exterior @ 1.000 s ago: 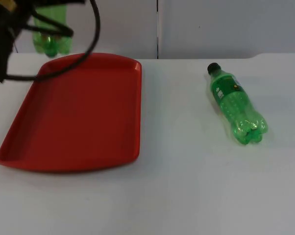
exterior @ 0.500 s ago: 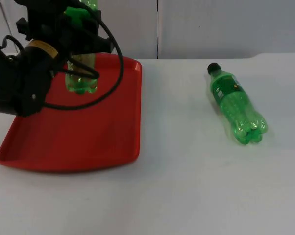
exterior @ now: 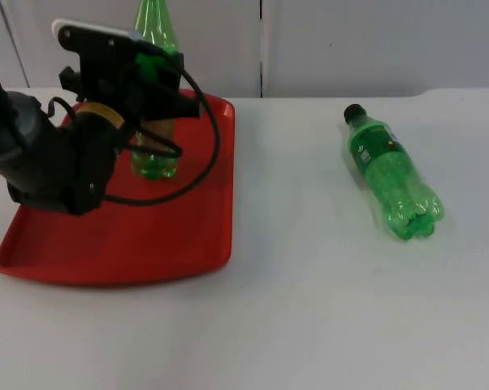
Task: Place the bottle upright on the tray.
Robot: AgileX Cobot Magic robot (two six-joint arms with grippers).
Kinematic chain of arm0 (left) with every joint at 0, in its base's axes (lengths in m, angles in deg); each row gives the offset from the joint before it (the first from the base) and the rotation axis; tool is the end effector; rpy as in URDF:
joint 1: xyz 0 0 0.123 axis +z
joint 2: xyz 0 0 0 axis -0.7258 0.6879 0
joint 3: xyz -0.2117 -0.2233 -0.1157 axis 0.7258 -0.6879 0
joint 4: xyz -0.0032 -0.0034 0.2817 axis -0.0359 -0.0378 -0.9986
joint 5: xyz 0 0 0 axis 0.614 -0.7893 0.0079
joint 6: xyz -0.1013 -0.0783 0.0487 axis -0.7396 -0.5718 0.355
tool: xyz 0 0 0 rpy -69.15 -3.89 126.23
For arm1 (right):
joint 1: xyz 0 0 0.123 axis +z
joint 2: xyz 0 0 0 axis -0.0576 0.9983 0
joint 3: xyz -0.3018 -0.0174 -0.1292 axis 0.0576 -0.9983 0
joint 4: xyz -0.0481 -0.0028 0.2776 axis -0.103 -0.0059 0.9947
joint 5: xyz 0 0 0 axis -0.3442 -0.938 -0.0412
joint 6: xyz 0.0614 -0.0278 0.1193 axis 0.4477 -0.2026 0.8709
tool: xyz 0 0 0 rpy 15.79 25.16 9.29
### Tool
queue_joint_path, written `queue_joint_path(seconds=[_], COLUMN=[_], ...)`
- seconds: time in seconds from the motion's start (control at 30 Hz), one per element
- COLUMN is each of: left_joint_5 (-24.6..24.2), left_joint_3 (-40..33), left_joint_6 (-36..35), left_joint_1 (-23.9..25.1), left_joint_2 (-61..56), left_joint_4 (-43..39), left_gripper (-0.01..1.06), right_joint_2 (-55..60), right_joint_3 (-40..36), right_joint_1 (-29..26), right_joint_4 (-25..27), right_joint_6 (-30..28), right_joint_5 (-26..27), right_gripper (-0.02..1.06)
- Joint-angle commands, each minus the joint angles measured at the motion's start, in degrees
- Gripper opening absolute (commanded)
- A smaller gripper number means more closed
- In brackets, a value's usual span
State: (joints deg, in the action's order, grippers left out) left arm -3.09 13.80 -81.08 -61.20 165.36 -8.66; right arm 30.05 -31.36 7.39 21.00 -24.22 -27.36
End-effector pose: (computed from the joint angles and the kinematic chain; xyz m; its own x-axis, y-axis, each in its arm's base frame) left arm 0.5256 -0.1375 0.0780 0.0949 0.0522 -0.9941 0.2467 0.9662 0.0743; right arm 0.0164 -0.0025 0.2742 -0.4549 -0.0885 -0.8861 -0.1522 0.9881 -0.0205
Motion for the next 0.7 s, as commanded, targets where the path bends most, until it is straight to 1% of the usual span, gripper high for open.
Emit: queue_joint_path(seconds=[0.0,0.3,0.33,0.37,0.5,0.6,0.63,0.67], left_joint_5=[0.9,0.9,0.9,0.9,0.9,0.9,0.9,0.9], left_joint_3=[0.53,0.33,0.33,0.33,0.33,0.33,0.33,0.33], left_joint_6=[-0.48,-0.35,0.57,1.95,2.22,0.61,0.61,0.17], left_joint_1=[0.05,0.05,0.17,0.69,3.59,6.5,6.5,7.43], left_joint_2=[0.38,0.92,0.92,0.92,0.92,0.92,0.92,0.92], left_joint_4=[0.58,0.58,0.82,0.93,0.82,0.0,0.0,-1.93], left_gripper=[0.0,0.0,0.0,0.0,0.0,0.0,0.0,0.0], right_joint_2=[-0.16,-0.16,-0.16,-0.16,-0.16,-0.16,-0.16,-0.16], right_joint_3=[-0.13,-0.13,-0.13,-0.13,-0.13,-0.13,-0.13,-0.13], right_joint_1=[-0.32,-0.32,-0.32,-0.32,-0.32,-0.32,-0.32,-0.32], right_joint_4=[0.18,0.18,0.18,0.18,0.18,0.18,0.18,0.18], right_joint_6=[-0.39,-0.39,-0.39,-0.39,-0.39,-0.39,-0.39,-0.39], right_joint_5=[0.5,0.5,0.5,0.5,0.5,0.5,0.5,0.5], right_gripper=[1.05,1.05,1.05,1.05,1.05,1.05,1.05,1.05])
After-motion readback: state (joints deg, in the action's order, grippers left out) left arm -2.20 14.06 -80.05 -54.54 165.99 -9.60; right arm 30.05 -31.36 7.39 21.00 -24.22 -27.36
